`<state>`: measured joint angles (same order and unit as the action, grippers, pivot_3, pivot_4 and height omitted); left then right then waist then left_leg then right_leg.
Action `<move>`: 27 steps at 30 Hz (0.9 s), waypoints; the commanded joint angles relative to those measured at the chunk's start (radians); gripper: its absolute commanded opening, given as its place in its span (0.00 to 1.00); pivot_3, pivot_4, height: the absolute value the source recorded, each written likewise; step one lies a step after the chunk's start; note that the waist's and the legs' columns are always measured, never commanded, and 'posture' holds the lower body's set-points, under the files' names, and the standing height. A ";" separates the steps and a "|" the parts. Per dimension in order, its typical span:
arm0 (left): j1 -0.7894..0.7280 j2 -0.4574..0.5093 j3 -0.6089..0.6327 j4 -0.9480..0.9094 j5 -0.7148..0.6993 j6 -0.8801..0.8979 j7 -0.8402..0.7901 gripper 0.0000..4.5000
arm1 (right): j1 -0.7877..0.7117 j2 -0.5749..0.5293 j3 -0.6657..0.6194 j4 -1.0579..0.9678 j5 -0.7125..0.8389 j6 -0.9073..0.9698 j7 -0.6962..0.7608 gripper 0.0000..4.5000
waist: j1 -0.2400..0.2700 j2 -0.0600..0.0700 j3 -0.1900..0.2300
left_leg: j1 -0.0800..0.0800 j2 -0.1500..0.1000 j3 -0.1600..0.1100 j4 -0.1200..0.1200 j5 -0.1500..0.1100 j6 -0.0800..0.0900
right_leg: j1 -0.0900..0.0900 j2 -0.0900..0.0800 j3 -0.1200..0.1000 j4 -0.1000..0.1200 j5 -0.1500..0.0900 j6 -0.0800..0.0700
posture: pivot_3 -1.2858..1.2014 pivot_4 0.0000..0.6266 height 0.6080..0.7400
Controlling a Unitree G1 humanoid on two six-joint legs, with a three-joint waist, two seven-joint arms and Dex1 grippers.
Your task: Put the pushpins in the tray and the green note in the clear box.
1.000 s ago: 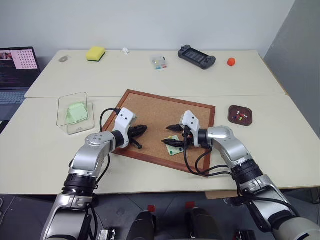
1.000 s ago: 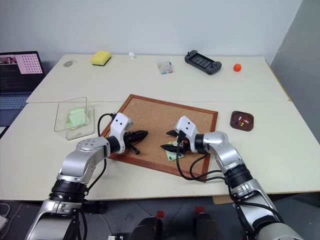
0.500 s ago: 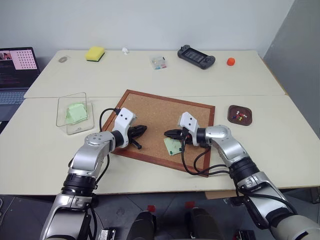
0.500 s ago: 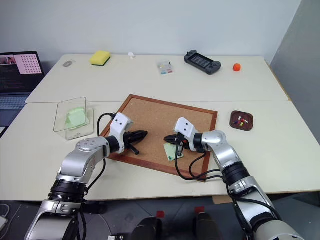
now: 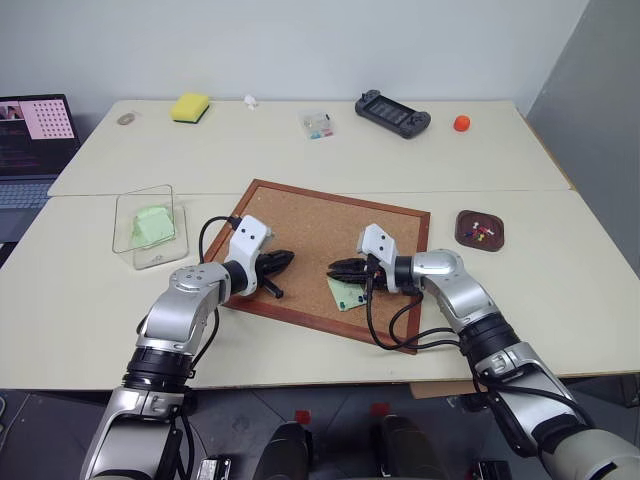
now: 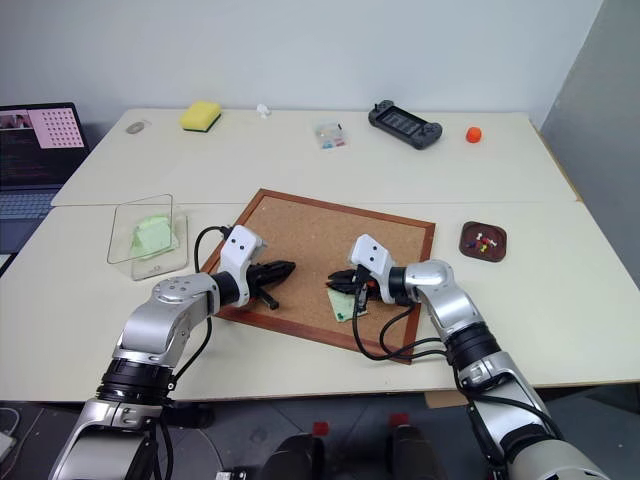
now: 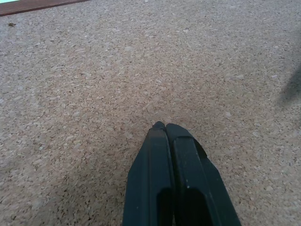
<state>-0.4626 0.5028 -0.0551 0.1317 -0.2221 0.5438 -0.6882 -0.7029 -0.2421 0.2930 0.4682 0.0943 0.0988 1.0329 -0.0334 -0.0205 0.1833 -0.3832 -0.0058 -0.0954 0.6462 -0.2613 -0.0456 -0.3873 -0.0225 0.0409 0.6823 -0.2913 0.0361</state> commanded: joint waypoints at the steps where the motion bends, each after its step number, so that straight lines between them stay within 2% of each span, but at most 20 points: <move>1: 0.013 0.002 -0.025 0.001 0.018 0.017 -0.008 0.00 | -0.013 -0.008 -0.004 -0.027 -0.006 -0.016 0.011 0.26 | 0.000 0.000 0.000 | 0.000 0.000 0.000 0.000 0.000 0.000 | 0.000 0.000 0.000 0.000 0.000 0.000 | 0.52 0.24 1.00; 13: 0.027 -0.004 -0.027 -0.019 0.017 0.020 -0.002 0.00 | -0.003 -0.012 0.005 0.000 -0.035 -0.028 0.016 0.26 | 0.000 0.000 0.000 | 0.000 0.000 0.000 0.000 0.000 0.000 | 0.000 0.000 0.000 0.000 0.000 0.000 | 0.52 0.24 1.00; 20: 0.029 -0.008 -0.026 -0.021 0.017 0.017 0.001 0.00 | -0.012 -0.013 -0.011 0.019 -0.029 -0.027 0.015 0.01 | 0.000 0.000 0.000 | 0.000 0.000 0.000 0.000 0.000 0.000 | 0.000 0.000 0.000 0.000 0.000 0.000 | 0.52 0.24 1.00; 27: 0.031 -0.011 -0.032 -0.023 0.019 0.018 -0.001 0.00 | -0.013 -0.011 -0.021 0.001 -0.011 -0.015 0.021 0.00 | 0.000 0.000 0.000 | 0.000 0.000 0.000 0.000 0.000 0.000 | 0.000 0.000 0.000 0.000 0.000 0.000 | 0.52 0.24 1.00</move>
<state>-0.4479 0.5000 -0.0557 0.1125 -0.2197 0.5413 -0.6835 -0.6991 -0.2549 0.2935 0.4920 0.0616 0.0820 1.0410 -0.0332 -0.0205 0.1833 -0.3832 -0.0058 -0.0954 0.6462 -0.2613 -0.0456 -0.3872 -0.0226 0.0409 0.6822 -0.2913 0.0361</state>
